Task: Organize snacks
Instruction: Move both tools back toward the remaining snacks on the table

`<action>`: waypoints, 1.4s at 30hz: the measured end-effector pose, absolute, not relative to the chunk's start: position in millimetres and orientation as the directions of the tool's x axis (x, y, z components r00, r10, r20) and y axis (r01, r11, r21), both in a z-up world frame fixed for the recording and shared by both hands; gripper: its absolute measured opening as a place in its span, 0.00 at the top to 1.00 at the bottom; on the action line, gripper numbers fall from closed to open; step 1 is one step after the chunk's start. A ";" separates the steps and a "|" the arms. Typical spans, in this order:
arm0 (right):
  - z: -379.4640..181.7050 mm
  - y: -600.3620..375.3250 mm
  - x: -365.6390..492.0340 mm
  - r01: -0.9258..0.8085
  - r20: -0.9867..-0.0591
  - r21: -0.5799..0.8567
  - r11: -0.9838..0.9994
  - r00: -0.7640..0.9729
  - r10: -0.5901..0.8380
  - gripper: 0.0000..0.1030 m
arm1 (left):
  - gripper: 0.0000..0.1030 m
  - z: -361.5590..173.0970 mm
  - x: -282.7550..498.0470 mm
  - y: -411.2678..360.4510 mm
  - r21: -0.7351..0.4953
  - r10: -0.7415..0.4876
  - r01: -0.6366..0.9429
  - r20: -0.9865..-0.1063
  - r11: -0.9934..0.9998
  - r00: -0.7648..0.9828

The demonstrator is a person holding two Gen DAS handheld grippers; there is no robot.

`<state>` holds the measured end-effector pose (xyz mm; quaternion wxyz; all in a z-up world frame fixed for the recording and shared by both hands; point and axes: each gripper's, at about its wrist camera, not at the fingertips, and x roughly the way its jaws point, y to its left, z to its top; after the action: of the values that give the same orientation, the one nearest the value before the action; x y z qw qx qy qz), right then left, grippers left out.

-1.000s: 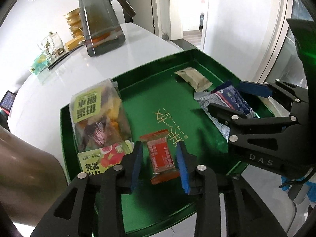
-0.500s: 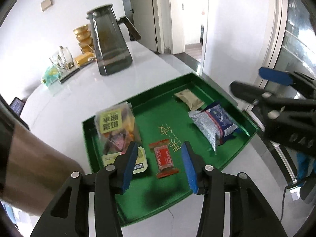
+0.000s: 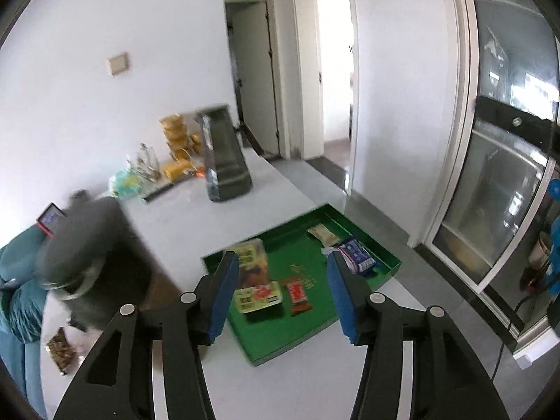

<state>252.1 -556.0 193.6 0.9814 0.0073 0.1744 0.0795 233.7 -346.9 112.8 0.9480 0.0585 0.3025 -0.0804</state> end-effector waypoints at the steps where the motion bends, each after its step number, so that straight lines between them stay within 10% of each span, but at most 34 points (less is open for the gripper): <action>1: 201.1 -556.1 241.7 -0.149 -0.320 0.044 0.988 0.935 0.155 0.00 | 0.54 118.5 225.6 -337.6 0.060 -0.112 0.178 -0.572 0.982 0.812; 20: 242.8 -382.6 137.8 -0.303 -0.240 -0.017 0.953 0.926 0.291 0.00 | 0.53 115.9 115.3 -48.1 0.081 0.207 -0.196 -0.566 0.977 0.798; 42: 133.8 -167.5 161.8 -0.478 -0.504 0.022 0.878 0.753 0.423 0.00 | 0.52 20.0 114.6 128.4 0.005 0.209 -0.298 -0.723 0.955 0.659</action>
<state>161.8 -167.5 133.8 0.9348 -0.0538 0.2555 0.2409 114.6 128.4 20.0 0.9089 -0.0571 0.3889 0.1394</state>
